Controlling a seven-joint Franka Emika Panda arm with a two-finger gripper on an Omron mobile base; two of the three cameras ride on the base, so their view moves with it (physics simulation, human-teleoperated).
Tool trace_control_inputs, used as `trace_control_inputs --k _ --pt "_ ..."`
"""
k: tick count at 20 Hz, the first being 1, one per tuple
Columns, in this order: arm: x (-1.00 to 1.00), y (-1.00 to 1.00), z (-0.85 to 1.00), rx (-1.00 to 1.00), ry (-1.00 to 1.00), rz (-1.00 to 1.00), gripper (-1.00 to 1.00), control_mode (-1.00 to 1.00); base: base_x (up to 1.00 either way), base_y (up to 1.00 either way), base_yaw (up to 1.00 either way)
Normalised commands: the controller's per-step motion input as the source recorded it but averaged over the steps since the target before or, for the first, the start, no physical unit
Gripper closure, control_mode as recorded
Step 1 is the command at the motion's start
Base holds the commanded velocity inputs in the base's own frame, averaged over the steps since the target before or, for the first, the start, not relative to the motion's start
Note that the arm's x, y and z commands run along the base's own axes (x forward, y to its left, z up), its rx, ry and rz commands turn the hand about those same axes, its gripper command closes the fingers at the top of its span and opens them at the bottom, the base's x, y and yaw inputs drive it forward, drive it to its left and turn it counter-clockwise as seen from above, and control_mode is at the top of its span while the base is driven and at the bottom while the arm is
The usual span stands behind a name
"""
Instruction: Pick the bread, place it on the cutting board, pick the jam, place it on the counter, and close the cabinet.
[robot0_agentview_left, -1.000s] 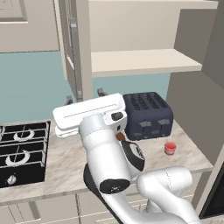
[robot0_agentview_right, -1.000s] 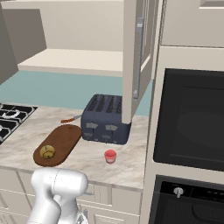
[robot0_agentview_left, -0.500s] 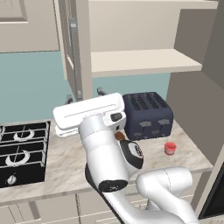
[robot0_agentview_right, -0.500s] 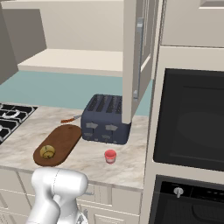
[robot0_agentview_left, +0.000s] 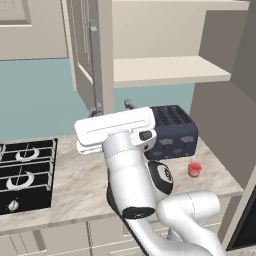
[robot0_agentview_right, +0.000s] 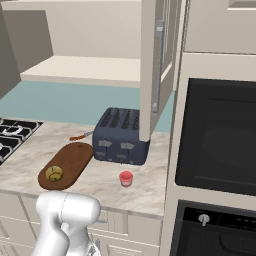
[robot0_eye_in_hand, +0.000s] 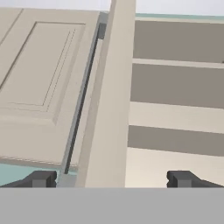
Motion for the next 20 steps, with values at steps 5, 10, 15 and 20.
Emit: trace_control_inputs --k 5,10,15,20 --pt "0.00 -0.43 0.00 0.04 -0.03 -0.07 -1.00 -1.00 0.00 0.00 0.00" --pt "0.00 -0.48 0.00 0.06 -0.03 -0.08 -1.00 -1.00 0.00 0.00 0.00" --pt "0.00 -0.51 0.00 0.07 -0.03 -0.07 -1.00 -1.00 0.00 0.00 0.00" --pt "0.00 -0.50 0.00 0.06 -0.03 -0.07 -1.00 -1.00 0.00 0.00 0.00"
